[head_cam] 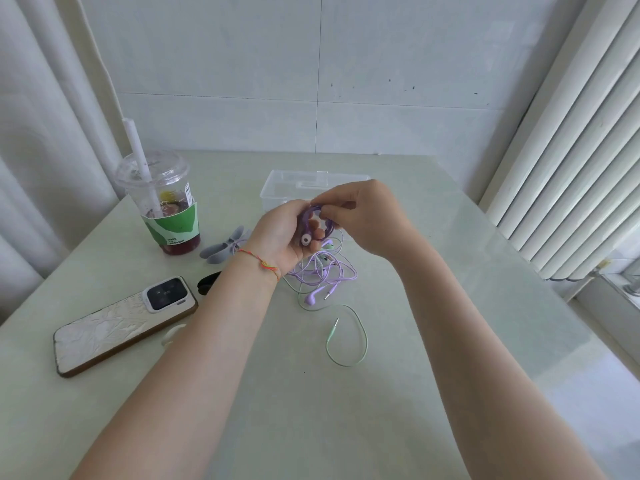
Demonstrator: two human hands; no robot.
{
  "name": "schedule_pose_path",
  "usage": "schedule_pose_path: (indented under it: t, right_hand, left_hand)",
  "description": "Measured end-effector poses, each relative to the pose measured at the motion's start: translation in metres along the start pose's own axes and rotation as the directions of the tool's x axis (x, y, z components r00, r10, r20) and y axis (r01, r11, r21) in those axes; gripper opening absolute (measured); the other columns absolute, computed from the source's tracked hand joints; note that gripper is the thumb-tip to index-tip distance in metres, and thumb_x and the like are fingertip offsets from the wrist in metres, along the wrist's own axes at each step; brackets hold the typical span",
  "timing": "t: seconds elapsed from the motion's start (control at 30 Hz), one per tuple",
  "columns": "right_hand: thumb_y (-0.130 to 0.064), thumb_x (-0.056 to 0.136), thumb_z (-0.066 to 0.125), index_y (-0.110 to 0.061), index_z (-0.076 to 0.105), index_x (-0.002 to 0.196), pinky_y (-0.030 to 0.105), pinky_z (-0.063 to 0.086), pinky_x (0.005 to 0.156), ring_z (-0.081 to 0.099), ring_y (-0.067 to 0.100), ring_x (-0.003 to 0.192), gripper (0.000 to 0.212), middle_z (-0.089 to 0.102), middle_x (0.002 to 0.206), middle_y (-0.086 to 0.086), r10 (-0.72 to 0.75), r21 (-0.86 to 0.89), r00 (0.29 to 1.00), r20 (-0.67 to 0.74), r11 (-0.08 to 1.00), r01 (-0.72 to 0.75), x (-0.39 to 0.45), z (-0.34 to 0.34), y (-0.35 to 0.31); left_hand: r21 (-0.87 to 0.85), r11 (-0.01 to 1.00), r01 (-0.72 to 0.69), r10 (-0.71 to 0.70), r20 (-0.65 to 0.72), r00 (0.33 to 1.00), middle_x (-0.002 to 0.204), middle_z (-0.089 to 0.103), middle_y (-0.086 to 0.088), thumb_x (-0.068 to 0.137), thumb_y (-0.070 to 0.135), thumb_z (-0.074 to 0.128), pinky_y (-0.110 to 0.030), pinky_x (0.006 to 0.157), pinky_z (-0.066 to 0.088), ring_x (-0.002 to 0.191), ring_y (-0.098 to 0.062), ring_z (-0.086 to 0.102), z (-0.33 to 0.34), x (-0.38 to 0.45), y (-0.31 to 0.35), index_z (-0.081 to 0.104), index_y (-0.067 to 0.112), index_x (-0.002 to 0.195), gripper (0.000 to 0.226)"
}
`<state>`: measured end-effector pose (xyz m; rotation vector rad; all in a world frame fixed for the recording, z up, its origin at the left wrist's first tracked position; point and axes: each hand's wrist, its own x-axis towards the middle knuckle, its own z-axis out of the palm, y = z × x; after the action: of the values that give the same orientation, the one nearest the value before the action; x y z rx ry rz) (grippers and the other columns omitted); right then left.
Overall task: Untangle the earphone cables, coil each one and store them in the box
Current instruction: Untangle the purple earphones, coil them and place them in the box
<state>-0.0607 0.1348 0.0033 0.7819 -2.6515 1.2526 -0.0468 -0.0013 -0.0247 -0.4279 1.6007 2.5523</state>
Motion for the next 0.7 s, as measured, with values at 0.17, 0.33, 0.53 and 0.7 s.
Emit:
schedule_pose_path:
  t: [0.17,0.33,0.53,0.7]
  right_hand:
    - [-0.003,0.087,0.057,-0.016,0.076,0.101,0.004,0.042,0.067,0.064,0.007,0.079,0.027,0.074,0.090,-0.002,-0.029,-0.024,0.999,-0.038,0.999,0.028,-0.001,0.003,-0.005]
    - [-0.005,0.087,0.057,-0.017,0.077,0.098,0.017,0.047,0.071,0.064,0.012,0.077,0.026,0.074,0.085,-0.002,-0.010,-0.026,0.995,-0.095,1.000,0.007,0.000,-0.006,-0.002]
    - [-0.008,0.089,0.057,-0.016,0.077,0.096,0.009,0.042,0.063,0.065,0.012,0.076,0.022,0.072,0.081,-0.002,0.021,-0.022,0.992,-0.126,0.999,-0.024,0.001,-0.011,0.004]
    - [-0.007,0.088,0.057,-0.016,0.076,0.096,0.008,0.045,0.061,0.063,0.001,0.065,0.022,0.072,0.080,-0.003,0.030,0.048,0.989,-0.142,0.999,-0.024,0.001,-0.009,0.005]
  left_hand:
    - [-0.054,0.998,-0.027,0.029,0.038,0.999,0.064,0.054,-0.001,0.093,0.017,0.055,-0.018,0.038,0.035,0.053,-0.011,0.050,-0.005,0.001,0.001,0.061,0.012,0.086,0.011]
    - [0.096,0.991,-0.089,0.072,0.169,0.983,0.074,0.064,-0.001,0.094,0.027,0.058,-0.036,0.071,0.056,0.071,-0.016,0.058,-0.007,-0.004,0.003,0.068,0.016,0.088,0.016]
    - [0.281,0.913,-0.294,0.264,0.142,0.954,0.089,0.070,-0.008,0.088,0.015,0.068,-0.027,0.073,0.052,0.061,-0.010,0.057,-0.007,-0.005,0.000,0.073,0.009,0.100,0.014]
    - [0.276,0.911,-0.307,0.294,0.089,0.952,0.083,0.071,-0.007,0.087,0.014,0.069,-0.025,0.065,0.054,0.058,-0.010,0.059,-0.006,-0.003,-0.002,0.073,0.007,0.099,0.014]
